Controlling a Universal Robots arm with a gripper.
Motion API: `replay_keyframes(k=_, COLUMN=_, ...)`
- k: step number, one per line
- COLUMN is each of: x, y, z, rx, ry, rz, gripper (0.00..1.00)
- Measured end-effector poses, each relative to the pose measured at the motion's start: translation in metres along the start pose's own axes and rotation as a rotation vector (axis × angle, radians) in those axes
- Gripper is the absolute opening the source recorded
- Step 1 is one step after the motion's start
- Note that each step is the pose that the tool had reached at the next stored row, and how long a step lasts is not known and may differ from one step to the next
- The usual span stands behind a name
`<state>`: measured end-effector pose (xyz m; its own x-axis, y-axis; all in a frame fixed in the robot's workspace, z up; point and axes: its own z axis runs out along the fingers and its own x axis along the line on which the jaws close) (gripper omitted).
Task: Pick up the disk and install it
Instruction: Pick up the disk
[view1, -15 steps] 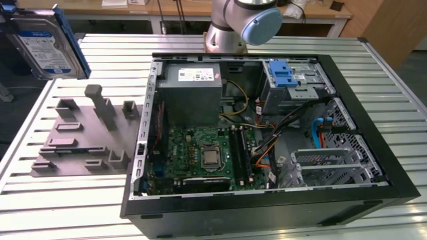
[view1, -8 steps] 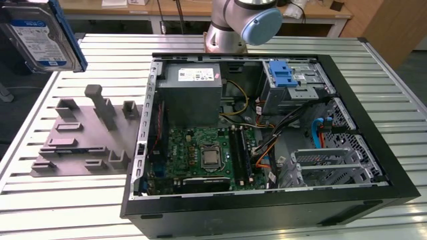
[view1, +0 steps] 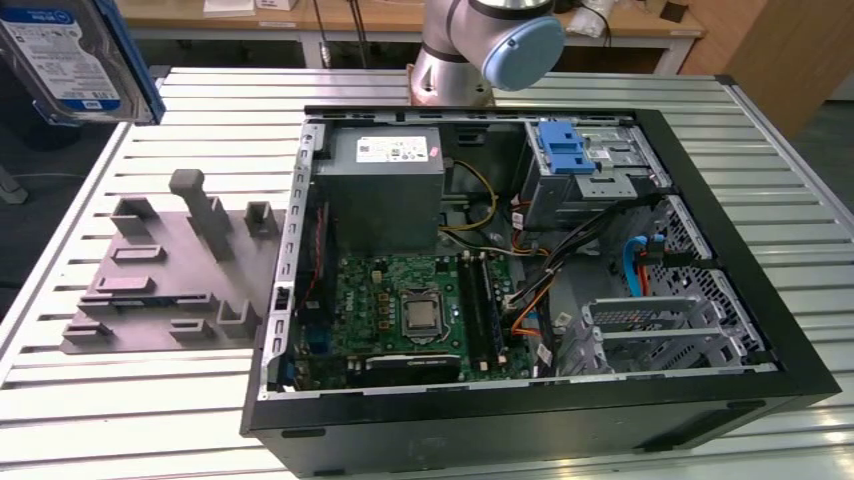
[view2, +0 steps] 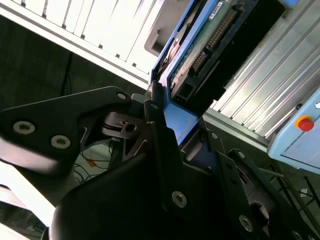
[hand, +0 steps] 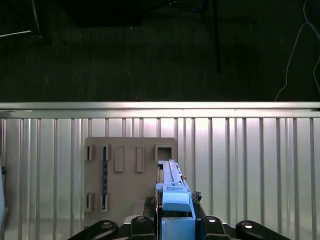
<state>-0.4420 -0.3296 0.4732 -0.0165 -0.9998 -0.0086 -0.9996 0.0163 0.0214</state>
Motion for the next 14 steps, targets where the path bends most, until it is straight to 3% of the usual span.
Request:
replay_keyframes(k=7, x=-0.0002, y=0.0004, z=-0.0204, rx=-0.0001, ry=0.0, rz=0.001, gripper=0.36)
replay_keyframes(k=14, x=-0.0002, y=0.0005, z=-0.0228, rx=0.0, ry=0.0, rz=0.001, gripper=0.36)
